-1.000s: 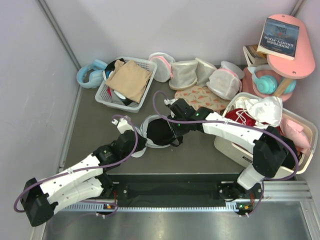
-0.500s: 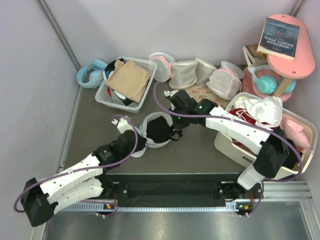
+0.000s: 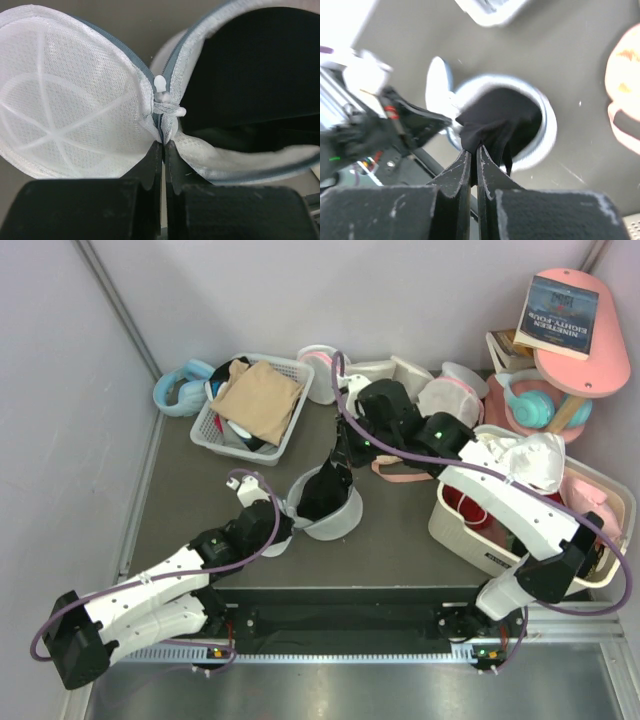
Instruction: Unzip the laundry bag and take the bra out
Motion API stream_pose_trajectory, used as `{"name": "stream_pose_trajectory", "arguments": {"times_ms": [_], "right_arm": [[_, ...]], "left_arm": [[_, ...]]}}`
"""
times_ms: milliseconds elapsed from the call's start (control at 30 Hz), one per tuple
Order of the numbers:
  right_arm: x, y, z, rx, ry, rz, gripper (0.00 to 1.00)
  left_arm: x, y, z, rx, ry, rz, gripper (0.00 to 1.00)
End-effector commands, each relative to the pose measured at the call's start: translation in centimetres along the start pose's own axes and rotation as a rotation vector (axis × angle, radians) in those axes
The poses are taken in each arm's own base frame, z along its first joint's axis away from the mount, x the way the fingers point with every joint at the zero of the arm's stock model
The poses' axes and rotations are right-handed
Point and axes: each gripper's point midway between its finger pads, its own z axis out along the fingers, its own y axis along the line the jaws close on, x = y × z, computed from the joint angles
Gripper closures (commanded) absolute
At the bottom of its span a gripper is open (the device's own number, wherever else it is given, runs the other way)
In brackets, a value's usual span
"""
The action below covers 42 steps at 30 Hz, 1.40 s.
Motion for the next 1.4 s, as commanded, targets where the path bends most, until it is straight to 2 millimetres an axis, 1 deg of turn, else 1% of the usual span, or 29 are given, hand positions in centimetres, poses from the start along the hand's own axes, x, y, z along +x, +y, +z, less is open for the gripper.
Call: {"name": "stream_pose_trajectory", "arguments": {"times_ms": [0,33,67,100,133,200,233,300,333,400,433,500,533,567,600,700,767,800,933,967,1033,1067,1100,1167,1200,1267,1300,1367], "right_arm": [[-6.4,2.6,-6.3,-0.089,-0.227,-0.012,1.0],[-7.3,2.4,-7.4,-0.078,-0.264,-0.021,1.0],[-8.8,2.6,-8.9,-0.081,-0.315,-0.027,1.0],[-9.5,2.7,-9.8,-0.081,-0.346,-0.036,1.0],[-11.0,2.2,-11.6,-0.052,-0.41,-0.046,1.0],[-12.4,1.7,-13.4,-0.029,-0.471,-0.055,1.0],[-13.5,1.2,-15.3,-0.008,-0.525,-0.062,1.0],[-14.6,0.6,-17.0,0.011,-0.579,-0.064,1.0],[-15.4,-0.1,-18.6,0.027,-0.622,-0.063,1.0],[-16.4,-0.8,-20.0,0.044,-0.668,-0.059,1.0],[-16.8,-1.8,-21.1,0.07,-0.699,-0.058,1.0],[-17.2,-2.6,-22.1,0.094,-0.726,-0.054,1.0],[-17.4,-3.6,-23.0,0.123,-0.746,-0.043,1.0],[-17.4,-4.0,-23.4,0.138,-0.755,-0.042,1.0],[-17.6,-5.0,-24.2,0.168,-0.773,-0.03,1.0],[-17.5,-6.0,-26.1,0.203,-0.811,-0.017,1.0],[-17.6,-5.9,-26.7,0.196,-0.829,-0.015,1.0],[-17.6,-5.8,-26.7,0.182,-0.829,-0.014,1.0],[-17.3,-5.8,-25.9,0.169,-0.814,0.003,1.0],[-17.3,-5.9,-26.2,0.179,-0.822,0.005,1.0],[-17.5,-6.6,-27.4,0.23,-0.852,0.008,1.0],[-17.5,-7.1,-27.7,0.26,-0.858,0.009,1.0],[-17.7,-8.0,-29.1,0.327,-0.882,-0.003,1.0],[-17.4,-9.3,-30.4,0.414,-0.894,-0.004,1.0],[-17.2,-10.5,-31.7,0.495,-0.91,-0.003,1.0],[-16.6,-11.7,-32.6,0.57,-0.903,0.004,1.0],[-16.1,-12.9,-33.5,0.644,-0.904,0.026,1.0],[-14.9,-14.3,-33.6,0.719,-0.863,0.048,1.0]], "left_arm": [[-0.8,-0.4,-0.1,0.011,-0.023,-0.002,1.0],[-0.8,-0.5,-0.2,0.014,-0.024,-0.005,1.0],[-0.8,-0.4,-0.2,0.012,-0.024,-0.004,1.0],[-0.8,-0.3,-0.2,0.012,-0.025,-0.007,1.0],[-0.8,-0.4,-0.3,0.014,-0.026,-0.01,1.0],[-0.9,-0.3,-0.3,0.014,-0.028,-0.013,1.0],[-0.9,-0.4,-0.3,0.015,-0.032,-0.016,1.0],[-0.9,-0.4,-0.3,0.016,-0.031,-0.016,1.0],[-1.0,-0.4,-0.3,0.018,-0.032,-0.017,1.0],[-0.9,-0.5,-0.3,0.02,-0.03,-0.016,1.0],[-0.9,-0.5,-0.2,0.018,-0.029,-0.014,1.0],[-0.9,-0.5,-0.3,0.019,-0.028,-0.01,1.0],[-0.9,-0.5,-0.2,0.017,-0.026,-0.008,1.0],[-1.0,-0.5,-0.3,0.018,-0.029,-0.009,1.0],[-1.0,-0.5,-0.3,0.016,-0.03,-0.007,1.0],[-1.1,-0.4,-0.4,0.018,-0.035,-0.007,1.0],[-1.1,-0.5,-0.4,0.02,-0.036,-0.007,1.0],[-1.2,-0.5,-0.4,0.02,-0.038,-0.007,1.0],[-1.3,-0.9,-0.1,0.018,-0.033,0.01,1.0],[-1.3,-1.0,-0.1,0.018,-0.033,0.013,1.0],[-1.4,-1.1,0.0,0.018,-0.031,0.019,1.0],[-1.4,-1.2,0.1,0.021,-0.032,0.019,1.0],[-1.4,-1.3,0.1,0.022,-0.032,0.018,1.0],[-1.3,-1.4,0.2,0.028,-0.031,0.017,1.0],[-1.2,-1.3,0.2,0.027,-0.028,0.018,1.0],[-1.1,-1.4,0.3,0.031,-0.025,0.019,1.0],[-1.1,-1.3,0.4,0.032,-0.026,0.018,1.0],[-1.0,-1.4,0.4,0.036,-0.023,0.02,1.0]]}}
